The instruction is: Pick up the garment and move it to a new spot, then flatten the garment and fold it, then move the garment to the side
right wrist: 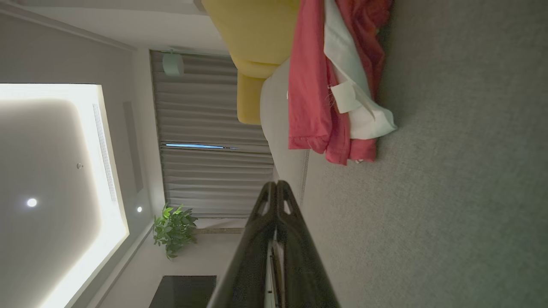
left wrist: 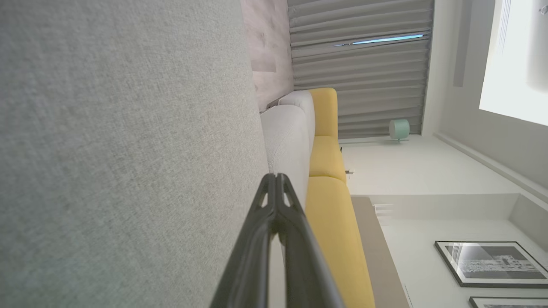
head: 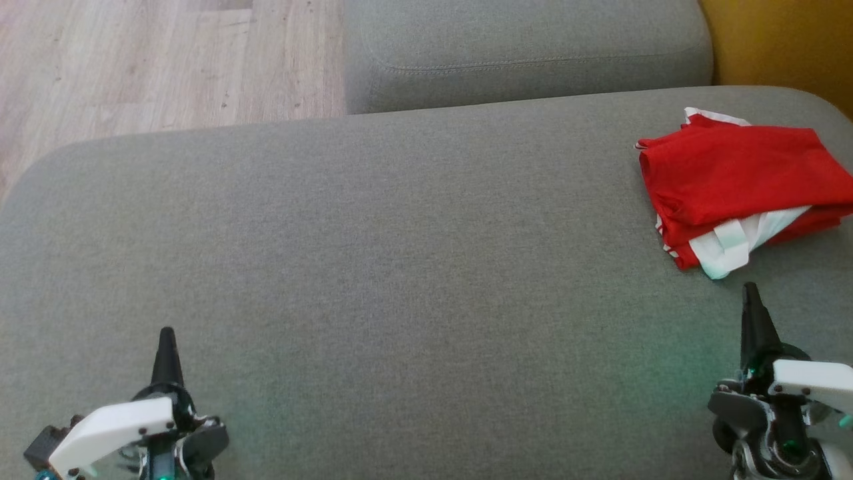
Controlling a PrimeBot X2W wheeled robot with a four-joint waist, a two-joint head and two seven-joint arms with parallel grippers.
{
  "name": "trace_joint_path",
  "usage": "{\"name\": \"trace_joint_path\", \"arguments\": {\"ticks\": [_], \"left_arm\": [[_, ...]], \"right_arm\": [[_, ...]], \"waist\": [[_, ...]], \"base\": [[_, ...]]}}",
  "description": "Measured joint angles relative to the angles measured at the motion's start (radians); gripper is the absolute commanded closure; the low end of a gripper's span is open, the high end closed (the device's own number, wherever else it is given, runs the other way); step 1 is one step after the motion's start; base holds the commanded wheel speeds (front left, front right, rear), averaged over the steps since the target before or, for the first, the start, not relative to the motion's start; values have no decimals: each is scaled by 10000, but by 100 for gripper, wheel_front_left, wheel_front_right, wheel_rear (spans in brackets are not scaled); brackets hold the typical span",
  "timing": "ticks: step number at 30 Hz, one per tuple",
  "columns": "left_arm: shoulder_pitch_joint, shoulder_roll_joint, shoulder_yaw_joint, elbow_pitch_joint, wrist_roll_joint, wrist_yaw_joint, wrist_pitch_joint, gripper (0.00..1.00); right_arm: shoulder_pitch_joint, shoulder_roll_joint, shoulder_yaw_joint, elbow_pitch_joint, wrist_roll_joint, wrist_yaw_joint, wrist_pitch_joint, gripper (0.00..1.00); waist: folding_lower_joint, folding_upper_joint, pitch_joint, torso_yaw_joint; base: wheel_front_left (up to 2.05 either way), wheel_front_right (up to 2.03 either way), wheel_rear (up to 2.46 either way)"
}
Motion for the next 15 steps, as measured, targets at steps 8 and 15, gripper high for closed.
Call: {"name": "trace_joint_path", "arguments": {"ticks": [8, 15], "left_arm": [[-1, 0, 69, -2, -786, -82, 253, 100], [-1, 0, 84, -2, -876, -84, 255, 100]], "right_arm": [[-1, 0, -63, -59, 918, 0, 251, 100], [-1, 0, -71, -86, 1034, 0, 265, 100]], "waist": [[0, 0, -30, -8], [0, 0, -32, -9]], "base": [[0, 0, 0], [0, 0, 0]]}}
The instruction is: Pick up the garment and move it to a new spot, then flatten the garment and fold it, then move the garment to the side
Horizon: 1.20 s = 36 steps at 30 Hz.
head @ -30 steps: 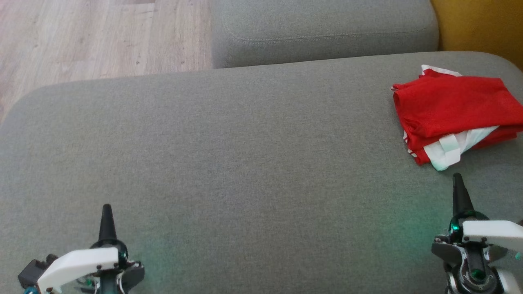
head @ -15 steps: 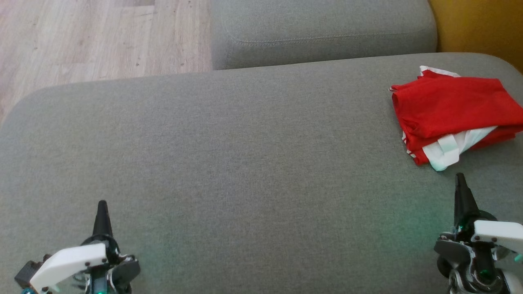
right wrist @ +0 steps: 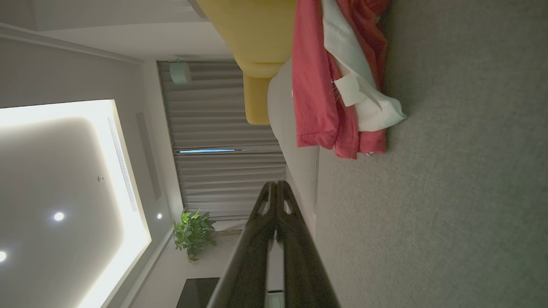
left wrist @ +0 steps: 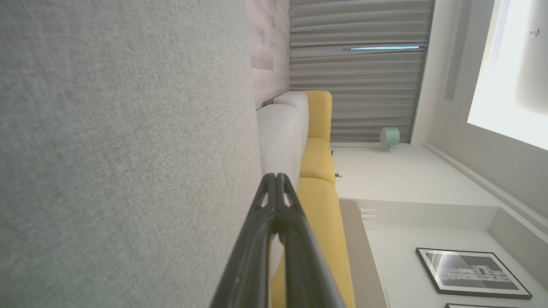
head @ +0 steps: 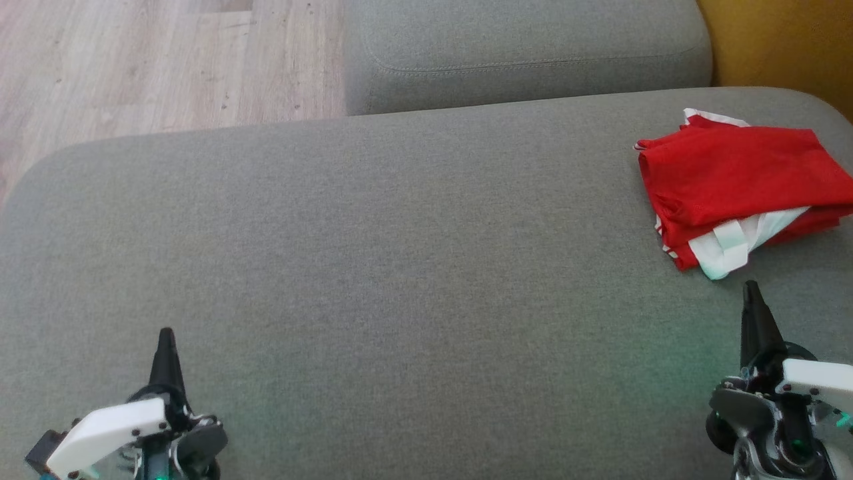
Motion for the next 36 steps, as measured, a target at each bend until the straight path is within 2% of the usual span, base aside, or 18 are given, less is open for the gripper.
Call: {"name": "trace_joint_path", "arguments": {"ticks": [36], "left_arm": [[0, 0, 4, 0, 0, -2, 0, 100]], "right_arm": [[0, 0, 0, -2, 0, 0, 0, 100]], "waist": [[0, 0, 0, 0]], "base": [[0, 0, 0]]}}
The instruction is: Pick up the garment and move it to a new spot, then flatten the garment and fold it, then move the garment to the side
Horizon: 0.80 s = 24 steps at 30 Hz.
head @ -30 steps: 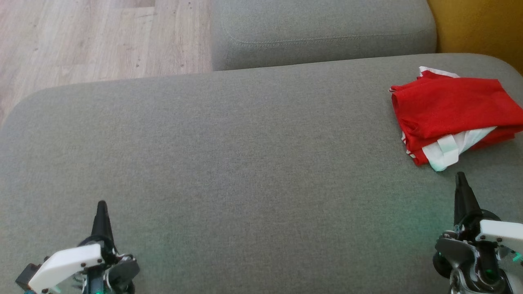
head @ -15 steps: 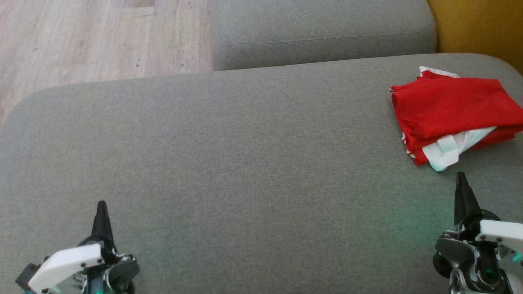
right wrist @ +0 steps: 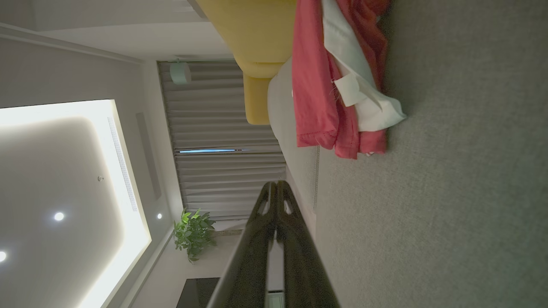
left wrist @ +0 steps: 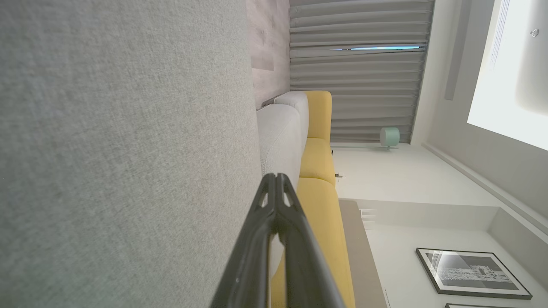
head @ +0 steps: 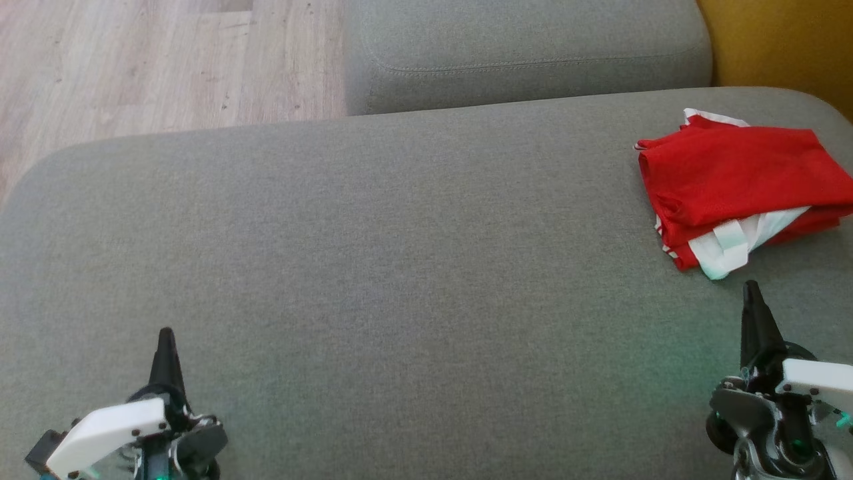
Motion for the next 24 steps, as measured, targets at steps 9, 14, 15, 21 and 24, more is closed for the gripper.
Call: {"name": "trace_joint_path", "arguments": {"ticks": [9, 14, 15, 21, 24], "left_arm": [[0, 0, 2, 0, 0, 0, 0, 100], [0, 0, 2, 0, 0, 0, 0, 100], [0, 0, 2, 0, 0, 0, 0, 100], [0, 0, 2, 0, 0, 0, 0, 100], [0, 0, 2, 0, 0, 0, 0, 100]], "right_arm": [[0, 0, 0, 0, 0, 0, 0, 100], [0, 0, 0, 0, 0, 0, 0, 100], [0, 0, 0, 0, 0, 0, 0, 100], [0, 0, 0, 0, 0, 0, 0, 100], [0, 0, 0, 0, 0, 0, 0, 100]], "waist": [[0, 0, 0, 0], [0, 0, 0, 0], [0, 0, 0, 0], [0, 0, 0, 0], [0, 0, 0, 0]], "base": [[0, 0, 0], [0, 0, 0], [0, 0, 0], [0, 0, 0], [0, 0, 0]]}}
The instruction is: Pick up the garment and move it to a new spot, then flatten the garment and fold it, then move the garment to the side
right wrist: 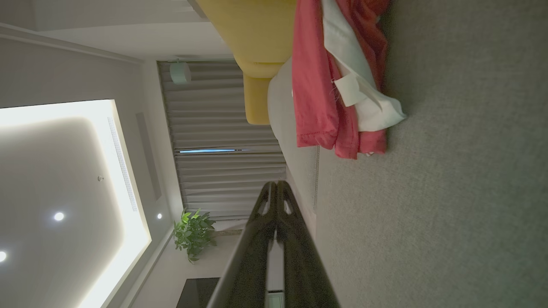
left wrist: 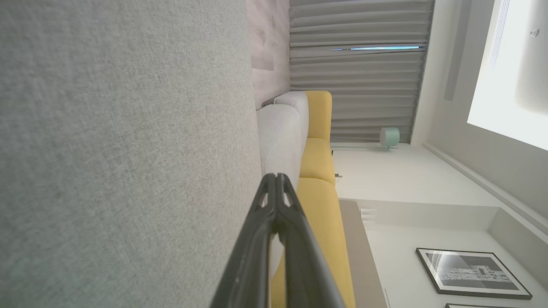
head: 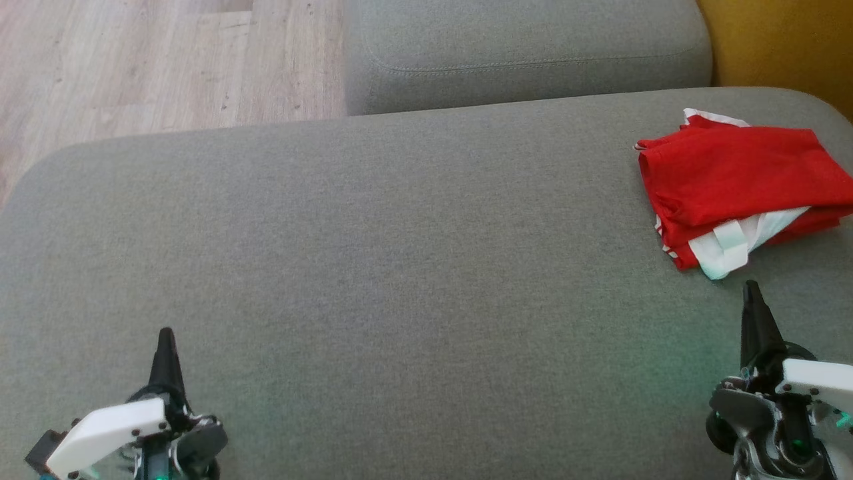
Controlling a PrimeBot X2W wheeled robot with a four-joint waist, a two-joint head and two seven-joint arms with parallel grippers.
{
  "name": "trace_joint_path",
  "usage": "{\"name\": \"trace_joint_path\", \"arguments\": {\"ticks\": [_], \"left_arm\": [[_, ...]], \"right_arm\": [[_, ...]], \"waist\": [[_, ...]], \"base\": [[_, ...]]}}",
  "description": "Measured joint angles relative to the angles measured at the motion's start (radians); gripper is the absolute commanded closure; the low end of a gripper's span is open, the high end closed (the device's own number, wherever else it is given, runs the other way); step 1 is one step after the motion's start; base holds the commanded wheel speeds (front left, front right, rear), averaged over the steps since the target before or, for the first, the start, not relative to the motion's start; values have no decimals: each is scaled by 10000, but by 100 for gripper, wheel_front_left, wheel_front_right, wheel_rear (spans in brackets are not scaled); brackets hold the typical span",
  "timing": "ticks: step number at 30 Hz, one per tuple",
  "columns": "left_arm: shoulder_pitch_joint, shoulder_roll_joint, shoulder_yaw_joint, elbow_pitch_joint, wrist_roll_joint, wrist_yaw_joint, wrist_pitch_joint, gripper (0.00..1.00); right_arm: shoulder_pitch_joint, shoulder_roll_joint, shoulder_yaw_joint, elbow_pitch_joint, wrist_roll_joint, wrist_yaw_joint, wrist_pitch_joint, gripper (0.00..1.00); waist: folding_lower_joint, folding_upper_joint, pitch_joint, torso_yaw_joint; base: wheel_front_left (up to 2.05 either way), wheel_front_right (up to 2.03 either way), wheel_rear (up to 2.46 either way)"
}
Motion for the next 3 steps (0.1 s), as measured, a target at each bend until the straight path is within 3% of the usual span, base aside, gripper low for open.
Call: {"name": "trace_joint_path", "arguments": {"ticks": [3], "left_arm": [[0, 0, 0, 0, 0, 0, 0, 100]], "right_arm": [[0, 0, 0, 0, 0, 0, 0, 100]], "waist": [[0, 0, 0, 0]], "base": [[0, 0, 0]]}}
